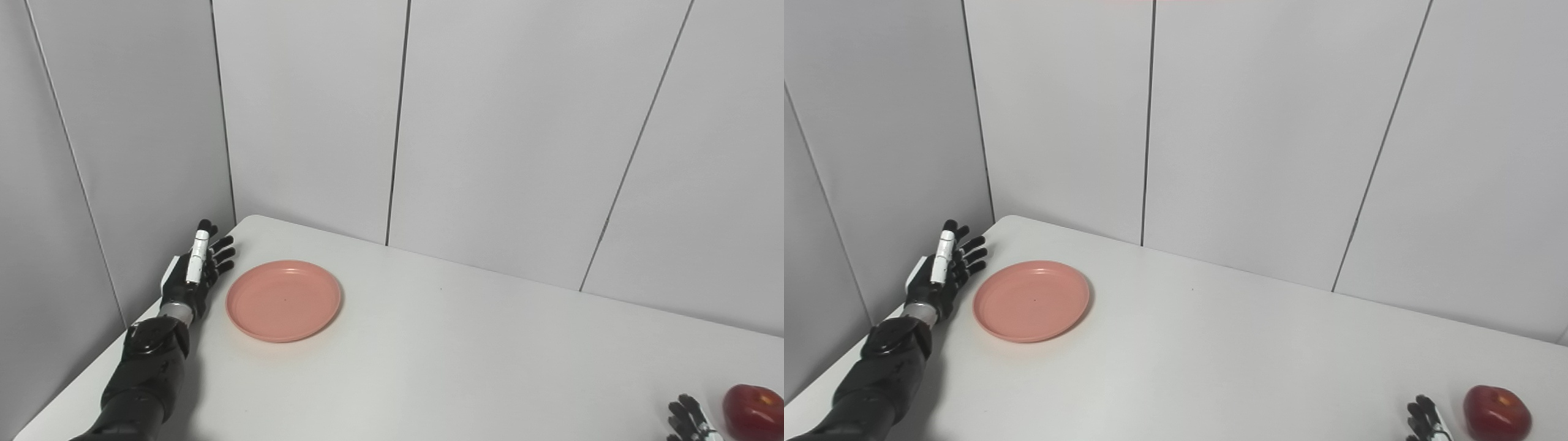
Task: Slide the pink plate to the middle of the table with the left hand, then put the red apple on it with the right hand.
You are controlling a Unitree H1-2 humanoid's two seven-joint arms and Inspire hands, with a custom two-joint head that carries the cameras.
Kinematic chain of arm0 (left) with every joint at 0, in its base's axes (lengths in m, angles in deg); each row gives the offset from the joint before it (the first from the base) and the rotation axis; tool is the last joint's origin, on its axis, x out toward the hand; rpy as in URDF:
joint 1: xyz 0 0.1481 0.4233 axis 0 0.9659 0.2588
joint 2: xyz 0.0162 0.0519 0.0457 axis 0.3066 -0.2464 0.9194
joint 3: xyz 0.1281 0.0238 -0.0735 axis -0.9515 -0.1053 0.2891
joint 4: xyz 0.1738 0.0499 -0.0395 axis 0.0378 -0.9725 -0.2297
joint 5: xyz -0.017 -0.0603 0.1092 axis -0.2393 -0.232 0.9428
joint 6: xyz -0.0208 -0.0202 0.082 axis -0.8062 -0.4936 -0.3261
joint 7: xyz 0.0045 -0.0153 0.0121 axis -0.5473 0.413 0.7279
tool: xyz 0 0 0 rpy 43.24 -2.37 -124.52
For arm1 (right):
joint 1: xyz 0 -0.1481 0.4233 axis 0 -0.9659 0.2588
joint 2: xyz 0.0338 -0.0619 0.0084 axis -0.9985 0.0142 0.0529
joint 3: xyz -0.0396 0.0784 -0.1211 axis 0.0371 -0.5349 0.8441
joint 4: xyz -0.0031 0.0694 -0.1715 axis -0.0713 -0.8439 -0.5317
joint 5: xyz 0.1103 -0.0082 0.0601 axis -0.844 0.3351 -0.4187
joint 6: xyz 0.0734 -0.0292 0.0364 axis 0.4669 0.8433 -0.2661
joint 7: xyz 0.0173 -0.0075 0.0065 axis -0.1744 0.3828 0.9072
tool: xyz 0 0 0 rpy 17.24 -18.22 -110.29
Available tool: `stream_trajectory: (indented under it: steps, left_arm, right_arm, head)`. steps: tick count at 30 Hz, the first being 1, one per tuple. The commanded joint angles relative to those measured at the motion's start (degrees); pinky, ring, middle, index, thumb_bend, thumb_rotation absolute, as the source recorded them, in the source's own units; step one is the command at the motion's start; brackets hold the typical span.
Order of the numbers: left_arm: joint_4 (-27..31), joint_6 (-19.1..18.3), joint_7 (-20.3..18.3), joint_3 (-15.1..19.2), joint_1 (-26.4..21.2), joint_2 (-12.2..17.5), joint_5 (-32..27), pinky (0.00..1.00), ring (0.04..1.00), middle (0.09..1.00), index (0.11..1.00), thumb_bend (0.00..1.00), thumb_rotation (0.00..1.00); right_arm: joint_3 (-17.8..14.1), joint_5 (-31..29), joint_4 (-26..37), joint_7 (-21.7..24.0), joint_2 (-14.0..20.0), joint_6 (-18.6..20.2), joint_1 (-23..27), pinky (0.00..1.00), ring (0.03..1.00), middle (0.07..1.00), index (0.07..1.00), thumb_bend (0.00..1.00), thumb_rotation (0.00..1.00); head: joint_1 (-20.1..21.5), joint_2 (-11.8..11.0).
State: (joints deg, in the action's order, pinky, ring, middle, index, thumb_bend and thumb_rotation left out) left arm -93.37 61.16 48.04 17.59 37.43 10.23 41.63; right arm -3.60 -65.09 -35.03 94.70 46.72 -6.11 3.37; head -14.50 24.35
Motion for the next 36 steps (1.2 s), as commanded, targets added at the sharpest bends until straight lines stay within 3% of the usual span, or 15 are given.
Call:
stream_trajectory:
  steps: [1, 6, 15, 22, 31, 36]
  left_arm:
    - [-0.4, 2.4, -0.6, 0.1, -2.8, 1.1, -0.5, 0.89, 0.885, 0.872, 0.921, 0.8, 0.94]
    - [-0.8, 2.7, -0.6, -0.1, -2.3, 0.7, -0.8, 0.88, 0.861, 0.849, 0.921, 0.83, 0.94]
    - [-2.0, 2.4, -2.3, -0.1, -1.9, 0.1, -1.7, 0.89, 0.874, 0.869, 0.938, 0.75, 0.96]
    - [1.0, 1.8, -3.2, -1.0, -0.7, -1.4, -2.1, 0.88, 0.866, 0.857, 0.943, 0.8, 0.92]
    - [9.5, -2.9, -2.1, -1.7, 1.7, -3.4, -1.8, 0.88, 0.853, 0.863, 0.943, 0.79, 0.92]
    - [11.1, -4.2, -1.9, -1.7, 2.1, -3.8, -2.1, 0.86, 0.842, 0.846, 0.929, 0.79, 0.91]
  right_arm:
    - [0.6, 0.1, 0.7, 0.1, -0.2, 2.2, -1.4, 1.0, 0.995, 0.961, 0.967, 0.78, 1.0]
    - [0.9, -0.2, 1.7, -0.2, -0.1, 3.1, -1.7, 1.0, 1.0, 0.968, 0.975, 0.77, 1.0]
    - [1.1, -0.3, 1.9, -0.4, -0.1, 3.4, -1.6, 1.0, 1.0, 0.971, 0.978, 0.75, 1.0]
    - [1.1, -0.3, 1.8, -0.6, -0.1, 3.3, -1.6, 1.0, 0.995, 0.964, 0.975, 0.75, 1.0]
    - [1.6, 0.2, 2.6, -1.0, -0.2, 3.6, -1.5, 1.0, 0.998, 0.97, 0.981, 0.74, 1.0]
    - [1.8, -0.1, 2.6, -1.3, -0.2, 3.7, -1.5, 1.0, 0.994, 0.967, 0.979, 0.74, 1.0]
  head:
    - [0.0, 0.2]
    - [0.2, 0.4]
    - [0.3, 0.5]
    - [0.5, 0.7]
    - [0.7, 0.8]
    - [0.8, 1.0]
